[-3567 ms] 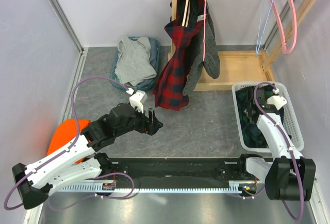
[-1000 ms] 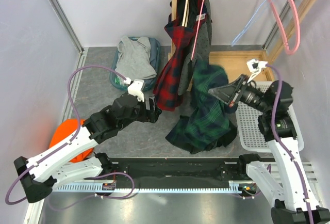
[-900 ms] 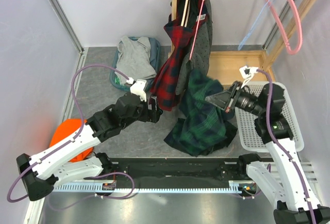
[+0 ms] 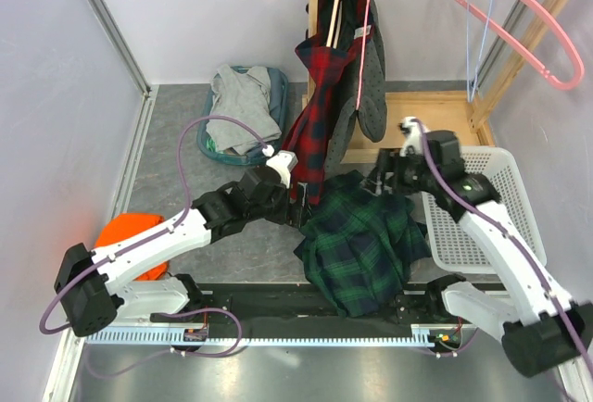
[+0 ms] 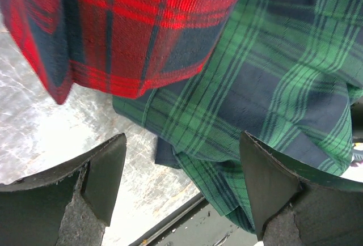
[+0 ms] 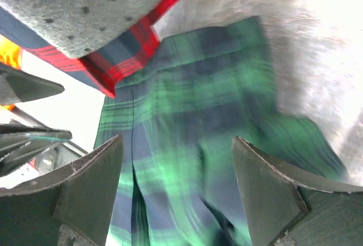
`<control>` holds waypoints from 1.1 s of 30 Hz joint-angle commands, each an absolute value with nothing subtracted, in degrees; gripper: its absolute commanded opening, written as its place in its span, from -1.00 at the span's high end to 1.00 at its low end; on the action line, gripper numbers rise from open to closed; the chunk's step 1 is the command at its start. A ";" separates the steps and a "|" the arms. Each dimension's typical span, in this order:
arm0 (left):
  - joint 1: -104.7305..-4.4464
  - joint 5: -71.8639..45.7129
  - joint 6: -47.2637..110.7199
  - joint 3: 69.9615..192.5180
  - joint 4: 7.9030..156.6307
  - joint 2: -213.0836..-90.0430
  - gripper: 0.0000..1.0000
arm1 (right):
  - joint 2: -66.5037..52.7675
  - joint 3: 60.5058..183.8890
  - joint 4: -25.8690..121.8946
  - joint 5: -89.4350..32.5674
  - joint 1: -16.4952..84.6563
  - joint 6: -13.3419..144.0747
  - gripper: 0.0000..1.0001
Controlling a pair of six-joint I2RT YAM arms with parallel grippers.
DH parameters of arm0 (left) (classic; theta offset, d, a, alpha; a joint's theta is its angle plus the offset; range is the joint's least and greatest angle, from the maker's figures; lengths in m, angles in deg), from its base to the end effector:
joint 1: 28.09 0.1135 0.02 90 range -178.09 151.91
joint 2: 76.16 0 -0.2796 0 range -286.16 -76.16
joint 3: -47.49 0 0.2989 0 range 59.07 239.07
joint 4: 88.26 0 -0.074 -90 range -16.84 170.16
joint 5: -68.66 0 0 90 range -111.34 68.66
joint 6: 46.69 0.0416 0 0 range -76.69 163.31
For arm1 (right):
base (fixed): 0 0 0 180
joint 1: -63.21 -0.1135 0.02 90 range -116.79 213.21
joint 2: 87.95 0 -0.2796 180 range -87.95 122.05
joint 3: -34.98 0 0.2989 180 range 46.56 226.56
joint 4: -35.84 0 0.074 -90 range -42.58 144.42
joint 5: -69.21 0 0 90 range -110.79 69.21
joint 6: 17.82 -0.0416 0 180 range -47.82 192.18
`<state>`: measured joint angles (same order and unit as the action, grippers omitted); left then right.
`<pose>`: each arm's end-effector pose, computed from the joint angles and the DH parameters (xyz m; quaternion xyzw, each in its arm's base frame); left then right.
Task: Place the skirt on the hanger
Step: Place the skirt at the center of the board, then adjust the skirt at the center of the board.
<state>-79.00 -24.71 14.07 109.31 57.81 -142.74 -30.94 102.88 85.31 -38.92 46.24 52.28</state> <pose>0.1891 -0.2289 0.2730 0.1569 0.8874 -0.2583 0.3482 0.2354 0.0854 0.3337 -0.0456 0.8912 0.2701 0.3615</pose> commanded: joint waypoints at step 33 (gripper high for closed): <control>-78.36 -28.54 11.05 109.26 58.36 -142.16 -0.76 | -28.86 96.93 74.05 -30.01 23.83 58.20 1.00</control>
<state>-78.81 -27.23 13.02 107.43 57.51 -141.80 -16.49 99.84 73.53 -20.69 24.16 56.67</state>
